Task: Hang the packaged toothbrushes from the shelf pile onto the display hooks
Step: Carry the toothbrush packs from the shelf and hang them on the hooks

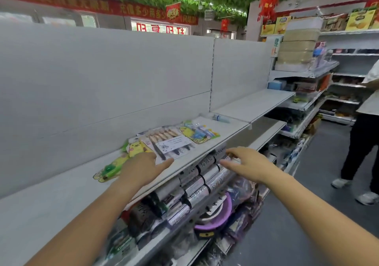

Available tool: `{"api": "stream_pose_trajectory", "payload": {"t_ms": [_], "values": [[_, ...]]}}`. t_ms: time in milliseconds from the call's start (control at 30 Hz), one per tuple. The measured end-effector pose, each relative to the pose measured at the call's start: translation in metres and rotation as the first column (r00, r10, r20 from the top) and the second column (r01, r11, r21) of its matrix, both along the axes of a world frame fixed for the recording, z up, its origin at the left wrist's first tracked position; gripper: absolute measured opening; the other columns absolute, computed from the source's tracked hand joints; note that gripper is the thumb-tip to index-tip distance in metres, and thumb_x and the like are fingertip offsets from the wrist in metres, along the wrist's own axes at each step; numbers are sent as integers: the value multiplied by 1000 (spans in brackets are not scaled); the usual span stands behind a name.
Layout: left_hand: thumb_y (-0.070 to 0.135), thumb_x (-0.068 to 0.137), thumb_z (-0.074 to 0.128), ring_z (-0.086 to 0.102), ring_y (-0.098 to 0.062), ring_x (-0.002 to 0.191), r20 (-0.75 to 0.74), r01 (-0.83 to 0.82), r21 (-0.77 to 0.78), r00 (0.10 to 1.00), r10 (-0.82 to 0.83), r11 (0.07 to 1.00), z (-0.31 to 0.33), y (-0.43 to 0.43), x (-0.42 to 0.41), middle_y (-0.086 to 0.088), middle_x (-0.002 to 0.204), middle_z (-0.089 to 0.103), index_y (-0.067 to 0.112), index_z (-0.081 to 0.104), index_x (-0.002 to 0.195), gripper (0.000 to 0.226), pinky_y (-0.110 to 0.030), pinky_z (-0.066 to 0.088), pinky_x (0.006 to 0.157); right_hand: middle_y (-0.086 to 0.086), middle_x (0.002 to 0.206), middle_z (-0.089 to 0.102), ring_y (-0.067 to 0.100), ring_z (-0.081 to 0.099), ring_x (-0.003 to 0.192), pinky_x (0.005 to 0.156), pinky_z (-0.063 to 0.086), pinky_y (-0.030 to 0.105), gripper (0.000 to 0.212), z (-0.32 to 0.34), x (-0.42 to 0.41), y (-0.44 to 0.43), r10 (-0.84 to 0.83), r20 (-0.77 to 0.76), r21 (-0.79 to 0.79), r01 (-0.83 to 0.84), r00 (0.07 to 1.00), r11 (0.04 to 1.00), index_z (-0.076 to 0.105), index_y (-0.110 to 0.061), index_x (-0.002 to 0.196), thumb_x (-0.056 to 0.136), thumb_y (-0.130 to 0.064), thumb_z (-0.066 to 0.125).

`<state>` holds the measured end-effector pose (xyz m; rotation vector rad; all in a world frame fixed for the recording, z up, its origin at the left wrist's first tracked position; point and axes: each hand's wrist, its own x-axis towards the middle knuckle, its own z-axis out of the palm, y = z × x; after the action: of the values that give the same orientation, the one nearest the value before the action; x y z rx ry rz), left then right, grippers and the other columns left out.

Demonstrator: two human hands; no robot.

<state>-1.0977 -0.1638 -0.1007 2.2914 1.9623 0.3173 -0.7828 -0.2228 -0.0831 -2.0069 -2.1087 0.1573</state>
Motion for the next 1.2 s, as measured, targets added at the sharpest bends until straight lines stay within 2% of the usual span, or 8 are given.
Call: {"api": "stream_pose_trajectory", "payload": {"t_ms": [267, 500, 667, 800, 933, 1033, 1133, 1200], "values": [[83, 88, 38, 61, -20, 84, 14, -131, 6, 991, 131, 991, -1, 79, 34, 5, 85, 65, 18, 67, 97, 72, -31, 44, 64, -2, 133, 63, 17, 60, 116, 94, 51, 40, 72, -8, 21, 123, 84, -94, 12, -83, 992, 996, 54, -25, 141, 91, -75, 40], [93, 77, 41, 58, -27, 122, -106, -302, -70, 950, 294, 951, -11, 126, 44, -7, 139, 55, 20, 50, 140, 97, -32, 47, 82, 6, 133, 62, 23, 60, 117, 94, 51, 40, 64, -5, 25, 203, 94, -89, -5, -94, 992, 996, 53, -16, 142, 99, -62, 42], [102, 64, 40, 59, -25, 117, -254, -404, -72, 892, 375, 912, -15, 137, 39, -6, 130, 58, 23, 59, 127, 103, -38, 49, 96, 10, 132, 61, 27, 57, 120, 87, 48, 33, 58, -13, 23, 256, 40, -5, -93, -41, 999, 995, 57, -10, 133, 100, -57, 47], [102, 65, 38, 63, -22, 105, -285, -470, -82, 856, 431, 879, -10, 136, 54, -2, 117, 63, 23, 58, 122, 99, -33, 50, 84, 2, 88, 55, 25, 58, 92, 65, 40, 30, 48, -25, 27, 284, 49, -5, -175, -49, 999, 983, 51, -15, 85, 91, -62, 58], [101, 67, 40, 65, -17, 94, -258, -548, -204, 829, 495, 811, -6, 133, 75, 6, 101, 65, 22, 54, 125, 99, -30, 54, 79, 7, 100, 57, 26, 58, 96, 73, 43, 30, 50, -29, 32, 304, 106, 17, -183, -101, 994, 978, 48, -16, 96, 87, -64, 61], [102, 64, 40, 65, -17, 93, -265, -581, -195, 807, 528, 790, 1, 132, 83, 5, 103, 66, 18, 41, 142, 114, -31, 56, 81, 11, 105, 62, 30, 60, 106, 74, 41, 31, 51, -29, 36, 315, 130, 38, -120, -125, 991, 985, 49, -16, 87, 91, -66, 54], [100, 63, 47, 66, -20, 96, -243, -597, -187, 797, 552, 780, 0, 128, 92, 2, 112, 68, 19, 25, 153, 124, -34, 55, 86, 6, 82, 52, 29, 58, 96, 71, 38, 31, 59, -29, 36, 321, 152, 18, -69, -151, 988, 986, 41, -16, 67, 91, -69, 51], [94, 63, 58, 65, -21, 98, -122, -594, -218, 804, 582, 774, -5, 129, 88, 2, 114, 68, 20, 13, 158, 128, -35, 54, 88, 2, 72, 42, 27, 52, 87, 69, 36, 31, 62, -27, 30, 325, 176, -5, -54, -176, 984, 983, 37, -18, 63, 88, -72, 52]]}}
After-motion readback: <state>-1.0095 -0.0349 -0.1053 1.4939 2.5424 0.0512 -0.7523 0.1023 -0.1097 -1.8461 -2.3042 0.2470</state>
